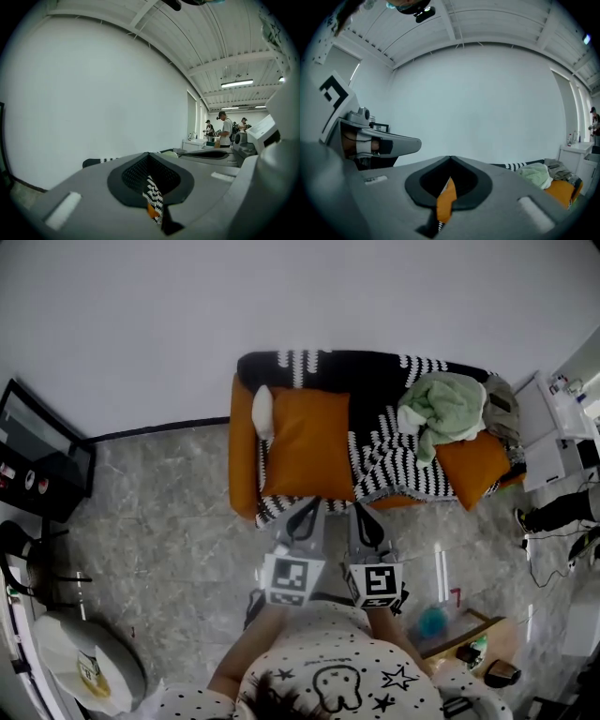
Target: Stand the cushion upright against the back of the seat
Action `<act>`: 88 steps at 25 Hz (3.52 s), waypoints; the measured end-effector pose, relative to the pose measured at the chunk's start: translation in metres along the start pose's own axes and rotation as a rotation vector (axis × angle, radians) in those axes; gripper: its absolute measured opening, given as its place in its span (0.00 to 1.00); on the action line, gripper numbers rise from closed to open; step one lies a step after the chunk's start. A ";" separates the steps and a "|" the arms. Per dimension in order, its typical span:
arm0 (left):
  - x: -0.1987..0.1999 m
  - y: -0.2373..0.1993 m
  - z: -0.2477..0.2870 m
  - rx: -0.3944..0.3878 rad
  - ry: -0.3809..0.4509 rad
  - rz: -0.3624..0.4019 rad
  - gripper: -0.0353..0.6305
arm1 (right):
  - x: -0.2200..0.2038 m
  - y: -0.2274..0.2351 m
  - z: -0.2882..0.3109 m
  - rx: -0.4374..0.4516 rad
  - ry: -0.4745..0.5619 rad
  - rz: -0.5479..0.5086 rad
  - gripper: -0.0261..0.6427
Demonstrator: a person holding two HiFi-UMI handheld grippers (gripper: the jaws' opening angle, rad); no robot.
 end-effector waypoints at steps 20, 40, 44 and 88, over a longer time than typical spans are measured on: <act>0.005 -0.099 0.041 -0.001 0.039 0.035 0.04 | 0.015 -0.014 0.101 -0.014 0.045 -0.043 0.03; 0.015 -0.125 0.155 0.042 0.032 -0.006 0.04 | 0.023 0.055 0.214 0.114 -0.013 -0.034 0.03; 0.021 -0.129 0.186 0.083 0.032 -0.019 0.04 | 0.029 0.084 0.236 0.128 -0.013 -0.035 0.03; 0.030 -0.211 0.299 -0.008 -0.004 -0.058 0.04 | 0.037 0.115 0.345 0.046 -0.103 -0.042 0.03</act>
Point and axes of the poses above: the fingertips, and each gripper's own axes: z forward along the fingers, y to its right, x out of its top, the point moved 7 cm from there along -z, backward along the fingers, and after that the axes turned 6 degrees about z, right-handed, at the moved point
